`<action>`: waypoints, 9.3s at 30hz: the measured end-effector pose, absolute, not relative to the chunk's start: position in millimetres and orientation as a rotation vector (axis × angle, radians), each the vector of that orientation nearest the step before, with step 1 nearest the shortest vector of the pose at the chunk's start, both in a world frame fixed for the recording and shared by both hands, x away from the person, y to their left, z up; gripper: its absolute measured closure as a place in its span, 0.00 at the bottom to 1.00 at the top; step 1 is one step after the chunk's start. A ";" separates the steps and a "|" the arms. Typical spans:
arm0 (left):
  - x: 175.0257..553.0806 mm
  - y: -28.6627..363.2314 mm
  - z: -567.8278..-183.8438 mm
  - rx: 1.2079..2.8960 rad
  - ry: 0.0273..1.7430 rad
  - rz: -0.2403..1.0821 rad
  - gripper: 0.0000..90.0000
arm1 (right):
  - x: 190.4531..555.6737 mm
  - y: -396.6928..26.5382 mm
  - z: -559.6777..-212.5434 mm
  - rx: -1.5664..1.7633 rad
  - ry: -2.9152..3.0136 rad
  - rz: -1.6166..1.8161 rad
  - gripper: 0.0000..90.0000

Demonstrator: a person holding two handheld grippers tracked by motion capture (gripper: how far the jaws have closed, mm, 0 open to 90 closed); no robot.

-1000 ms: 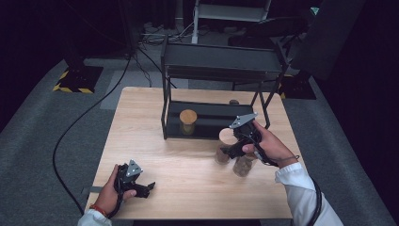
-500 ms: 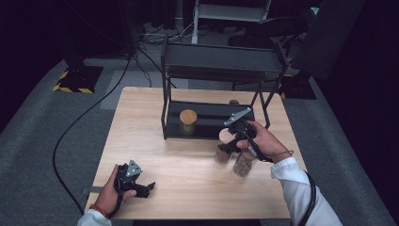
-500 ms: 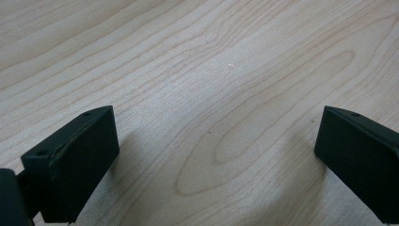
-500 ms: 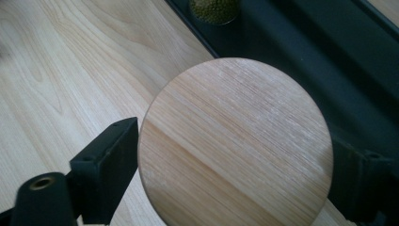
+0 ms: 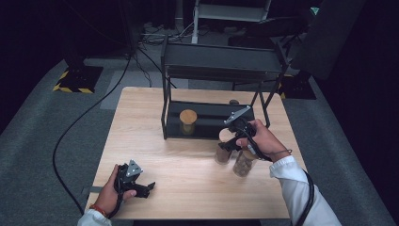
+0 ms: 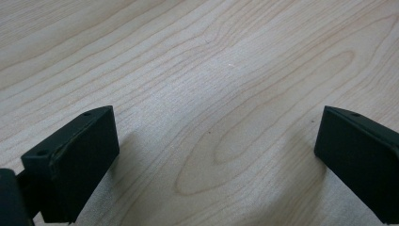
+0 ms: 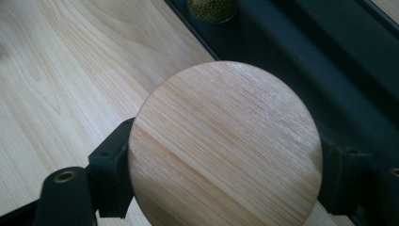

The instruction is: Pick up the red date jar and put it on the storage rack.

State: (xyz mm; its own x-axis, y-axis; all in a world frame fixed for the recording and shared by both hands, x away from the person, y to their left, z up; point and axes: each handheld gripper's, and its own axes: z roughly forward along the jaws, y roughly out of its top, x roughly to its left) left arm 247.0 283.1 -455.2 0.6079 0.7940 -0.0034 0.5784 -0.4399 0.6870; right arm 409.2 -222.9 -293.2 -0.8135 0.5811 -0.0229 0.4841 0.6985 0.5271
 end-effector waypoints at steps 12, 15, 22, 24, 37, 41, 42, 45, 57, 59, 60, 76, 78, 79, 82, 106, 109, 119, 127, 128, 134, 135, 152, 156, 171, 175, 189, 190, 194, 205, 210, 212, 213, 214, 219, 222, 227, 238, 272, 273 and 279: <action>247.0 283.1 -455.2 2.176 1.076 0.424 0.00 | 408.0 -220.8 -291.9 0.870 2.710 0.753 0.26; 247.0 283.1 -455.2 2.176 1.076 0.424 0.00 | 408.0 -220.6 -291.4 0.875 2.706 0.754 0.26; 247.0 283.1 -455.2 2.176 1.076 0.424 0.00 | 406.2 -221.2 -282.8 0.881 2.686 0.774 0.26; 247.1 283.1 -455.2 2.176 1.076 0.424 0.00 | 405.8 -220.3 -279.4 0.883 2.676 0.777 0.26; 247.1 283.1 -455.2 2.176 1.076 0.424 0.00 | 416.6 -207.2 -267.5 0.868 2.642 0.799 0.26; 247.1 283.1 -455.2 2.176 1.076 0.424 0.00 | 420.4 -200.3 -266.2 0.869 2.635 0.796 0.26; 247.1 283.1 -455.2 2.176 1.076 0.424 0.00 | 422.0 -198.5 -265.7 0.870 2.634 0.794 0.26; 247.1 283.1 -455.2 2.176 1.076 0.424 0.00 | 424.8 -194.1 -265.0 0.876 2.622 0.787 0.26; 247.1 283.1 -455.2 2.176 1.076 0.424 0.00 | 432.2 -185.1 -267.9 0.916 2.565 0.776 0.26; 247.1 283.1 -455.2 2.176 1.076 0.424 0.00 | 433.3 -184.8 -268.8 0.926 2.555 0.783 0.26; 247.1 283.1 -455.2 2.176 1.076 0.424 0.00 | 434.4 -185.1 -269.1 0.930 2.551 0.788 0.26; 247.1 283.1 -455.2 2.176 1.076 0.424 0.00 | 452.5 -186.9 -273.7 1.025 2.496 0.804 0.26; 247.0 283.1 -455.2 2.176 1.076 0.424 0.00 | 453.9 -185.8 -275.3 1.023 2.490 0.800 0.26; 246.9 283.0 -455.2 2.176 1.076 0.425 0.00 | 456.4 -186.5 -276.7 1.034 2.488 0.804 0.26; 247.1 283.1 -455.2 2.177 1.075 0.424 0.00 | 458.0 -188.0 -278.8 1.039 2.480 0.817 0.26; 247.7 283.4 -455.0 2.181 1.068 0.420 0.00 | 469.9 -183.8 -298.2 1.111 2.428 0.855 0.26; 247.7 283.4 -455.0 2.181 1.068 0.420 0.00 | 469.6 -182.4 -299.1 1.119 2.419 0.850 0.25; 247.8 283.4 -455.0 2.181 1.067 0.420 0.00 | 471.2 -181.4 -301.7 1.145 2.399 0.835 0.23; 247.8 283.4 -455.0 2.181 1.067 0.420 0.00 | 469.5 -179.2 -301.5 1.140 2.386 0.815 0.16; 247.7 283.4 -455.0 2.182 1.067 0.420 0.00 | 469.1 -179.9 -301.7 1.140 2.385 0.820 0.16; 247.8 283.4 -455.0 2.181 1.067 0.420 0.00 | 465.7 -175.7 -304.6 1.129 2.372 0.786 0.07; 247.7 283.4 -455.0 2.181 1.067 0.420 0.00 | 465.3 -175.4 -305.2 1.125 2.373 0.784 0.07; 247.7 283.4 -455.0 2.182 1.067 0.420 0.00 | 455.6 -180.1 -302.1 1.056 2.383 0.744 0.04; 247.6 283.3 -455.0 2.181 1.068 0.421 0.00 | 448.7 -184.8 -302.4 1.032 2.369 0.757 0.04; 247.4 283.2 -455.0 2.181 1.068 0.421 0.00 | 421.7 -204.3 -300.9 0.938 2.370 0.794 0.04; 247.4 283.2 -455.0 2.181 1.068 0.421 0.00 | 413.5 -210.6 -300.3 0.926 2.358 0.805 0.04; 247.4 283.2 -455.0 2.181 1.068 0.421 0.00 | 383.6 -231.2 -300.9 0.862 2.312 0.825 0.04; 247.4 283.2 -455.0 2.181 1.068 0.421 0.00 | 381.6 -233.2 -301.4 0.863 2.307 0.827 0.04; 247.4 283.2 -455.0 2.181 1.069 0.421 0.00 | 374.6 -243.8 -302.2 0.865 2.295 0.837 0.04; 247.5 283.2 -455.1 2.180 1.068 0.420 0.00 | 349.6 -274.4 -304.8 0.885 2.255 0.901 0.04; 247.5 283.1 -455.1 2.180 1.070 0.420 0.00 | 339.3 -286.3 -306.3 0.892 2.235 0.929 0.04; 247.5 283.1 -455.1 2.180 1.069 0.420 0.00 | 335.2 -290.8 -307.2 0.896 2.224 0.935 0.04; 247.5 283.1 -455.1 2.180 1.069 0.420 0.00 | 333.4 -293.0 -307.6 0.899 2.222 0.934 0.04; 247.5 283.1 -455.1 2.180 1.070 0.420 0.00 | 331.3 -295.2 -308.5 0.903 2.214 0.933 0.04; 247.5 283.1 -455.1 2.180 1.069 0.420 0.00 | 322.0 -311.1 -311.9 0.932 2.188 0.956 0.04; 247.5 283.1 -455.1 2.180 1.069 0.420 0.00 | 316.5 -319.2 -314.5 0.945 2.179 0.962 0.04; 247.5 283.1 -455.1 2.180 1.069 0.420 0.00 | 307.3 -332.2 -319.6 0.967 2.168 0.979 0.04; 247.5 283.0 -455.1 2.180 1.069 0.420 0.00 | 284.5 -354.2 -324.6 0.974 2.160 0.994 0.03; 247.4 282.9 -455.1 2.179 1.070 0.420 0.00 | 259.7 -388.2 -381.6 0.950 2.265 0.937 0.03; 247.4 282.9 -455.1 2.180 1.070 0.420 0.00 | 259.3 -388.1 -384.3 0.945 2.263 0.926 0.03; 247.4 282.9 -455.1 2.179 1.071 0.420 0.00 | 260.8 -389.8 -400.7 0.921 2.287 0.882 0.03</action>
